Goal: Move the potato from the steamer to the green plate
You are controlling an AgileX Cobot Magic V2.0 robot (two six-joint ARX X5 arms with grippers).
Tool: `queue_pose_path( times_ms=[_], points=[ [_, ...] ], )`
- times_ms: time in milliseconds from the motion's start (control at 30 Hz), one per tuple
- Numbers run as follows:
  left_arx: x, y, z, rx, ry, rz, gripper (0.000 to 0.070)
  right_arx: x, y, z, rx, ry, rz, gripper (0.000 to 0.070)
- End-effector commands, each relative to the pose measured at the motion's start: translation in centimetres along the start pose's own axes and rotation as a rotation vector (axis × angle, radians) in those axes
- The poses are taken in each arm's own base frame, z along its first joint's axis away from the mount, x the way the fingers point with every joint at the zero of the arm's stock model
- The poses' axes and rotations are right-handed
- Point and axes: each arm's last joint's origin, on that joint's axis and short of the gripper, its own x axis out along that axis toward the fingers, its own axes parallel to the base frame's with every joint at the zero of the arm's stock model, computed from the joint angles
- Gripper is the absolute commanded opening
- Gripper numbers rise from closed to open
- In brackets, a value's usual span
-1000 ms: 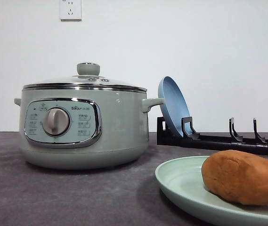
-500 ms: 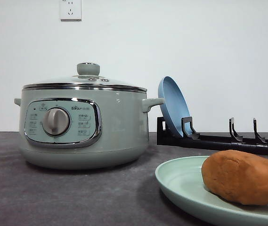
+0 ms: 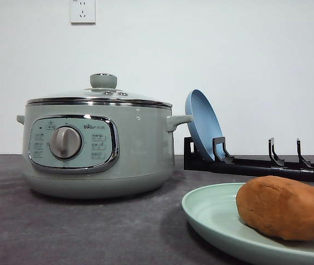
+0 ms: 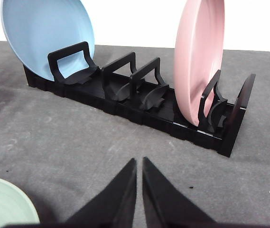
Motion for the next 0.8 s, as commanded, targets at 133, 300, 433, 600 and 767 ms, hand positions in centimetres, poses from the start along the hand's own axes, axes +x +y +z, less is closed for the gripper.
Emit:
queue_pose_path(
  times_ms=[133,300,433,600,767],
  points=[
    [0.19,0.08,-0.48,-0.001,0.001,0.002,0.0019,0.03,-0.01,-0.08,-0.010,-0.004,-0.001,0.0010],
    [0.19,0.08,-0.48,-0.001,0.001,0.002,0.0018,0.03,-0.01,-0.08,-0.010,-0.004,-0.001,0.0010],
    [0.19,0.08,-0.48,-0.001,0.001,0.002,0.0019,0.03,-0.01,-0.08,-0.010,-0.004,-0.002,0.0010],
    [0.19,0.08,-0.48,-0.001,0.001,0.002,0.0019,0.03,-0.01,-0.08,-0.010,-0.004,-0.001,0.0010],
    [0.19,0.08,-0.48,-0.001,0.001,0.002,0.0019,0.03,-0.01,-0.08,-0.010,-0.004,-0.001,0.0010]
  ],
)
